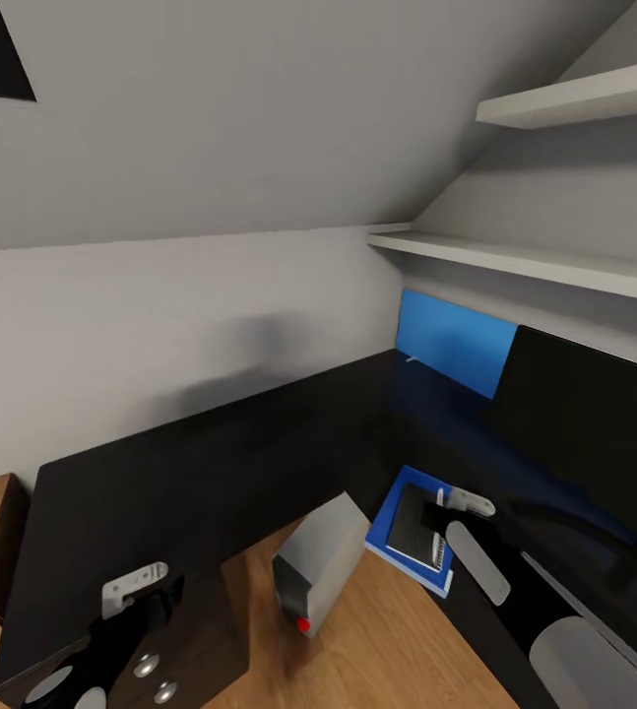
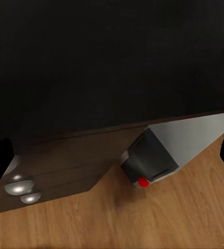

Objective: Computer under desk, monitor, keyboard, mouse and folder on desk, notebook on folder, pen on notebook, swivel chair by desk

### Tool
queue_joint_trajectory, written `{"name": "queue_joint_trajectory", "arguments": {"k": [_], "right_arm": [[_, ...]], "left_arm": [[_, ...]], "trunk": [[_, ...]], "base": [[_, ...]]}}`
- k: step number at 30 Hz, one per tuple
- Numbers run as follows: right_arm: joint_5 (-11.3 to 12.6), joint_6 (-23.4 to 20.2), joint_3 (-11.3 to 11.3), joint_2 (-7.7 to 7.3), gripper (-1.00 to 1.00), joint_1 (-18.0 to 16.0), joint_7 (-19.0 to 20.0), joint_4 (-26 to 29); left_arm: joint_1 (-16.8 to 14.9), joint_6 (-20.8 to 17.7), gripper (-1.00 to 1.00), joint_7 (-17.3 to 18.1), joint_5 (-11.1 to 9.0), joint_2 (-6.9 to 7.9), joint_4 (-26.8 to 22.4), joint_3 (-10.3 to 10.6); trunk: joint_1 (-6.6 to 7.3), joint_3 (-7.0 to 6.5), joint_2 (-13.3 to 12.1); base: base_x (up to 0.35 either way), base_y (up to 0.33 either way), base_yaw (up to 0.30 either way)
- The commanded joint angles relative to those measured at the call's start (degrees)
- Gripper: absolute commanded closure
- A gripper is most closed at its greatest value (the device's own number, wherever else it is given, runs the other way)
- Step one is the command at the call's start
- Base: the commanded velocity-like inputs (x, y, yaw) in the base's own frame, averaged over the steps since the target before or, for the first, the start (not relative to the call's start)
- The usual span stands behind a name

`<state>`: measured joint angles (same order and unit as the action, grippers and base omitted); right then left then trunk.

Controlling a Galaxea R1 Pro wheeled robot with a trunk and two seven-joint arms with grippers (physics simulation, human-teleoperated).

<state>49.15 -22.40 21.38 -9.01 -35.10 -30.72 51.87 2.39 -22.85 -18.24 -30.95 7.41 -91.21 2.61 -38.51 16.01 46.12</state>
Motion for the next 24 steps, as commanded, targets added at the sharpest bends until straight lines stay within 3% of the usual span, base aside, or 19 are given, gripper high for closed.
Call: {"name": "queue_joint_trajectory", "arguments": {"k": [1,7,24], "right_arm": [[0.42,0.16,0.22,-0.09,1.0,-0.05,0.09,0.06],[0.42,1.1,0.01,-0.25,1.0,-0.05,3.89,-0.08],[0.52,1.38,-0.97,-0.18,1.0,-0.7,4.78,-4.04]], "left_arm": [[-0.01,-0.09,-1.0,-0.57,-0.6,0.06,-0.11,0.25],[-0.01,-0.13,-1.0,-0.57,-0.6,0.06,-0.11,0.48],[-0.01,-0.23,-1.0,-0.57,-0.57,0.06,-0.11,0.47]], "trunk": [[-0.01,0.07,0.06],[-0.01,0.07,0.06],[-0.01,0.07,0.06]], "base": [[0.023,0.0,0.0],[0.159,0.0,0.0],[0.114,0.0,0.0]]}}
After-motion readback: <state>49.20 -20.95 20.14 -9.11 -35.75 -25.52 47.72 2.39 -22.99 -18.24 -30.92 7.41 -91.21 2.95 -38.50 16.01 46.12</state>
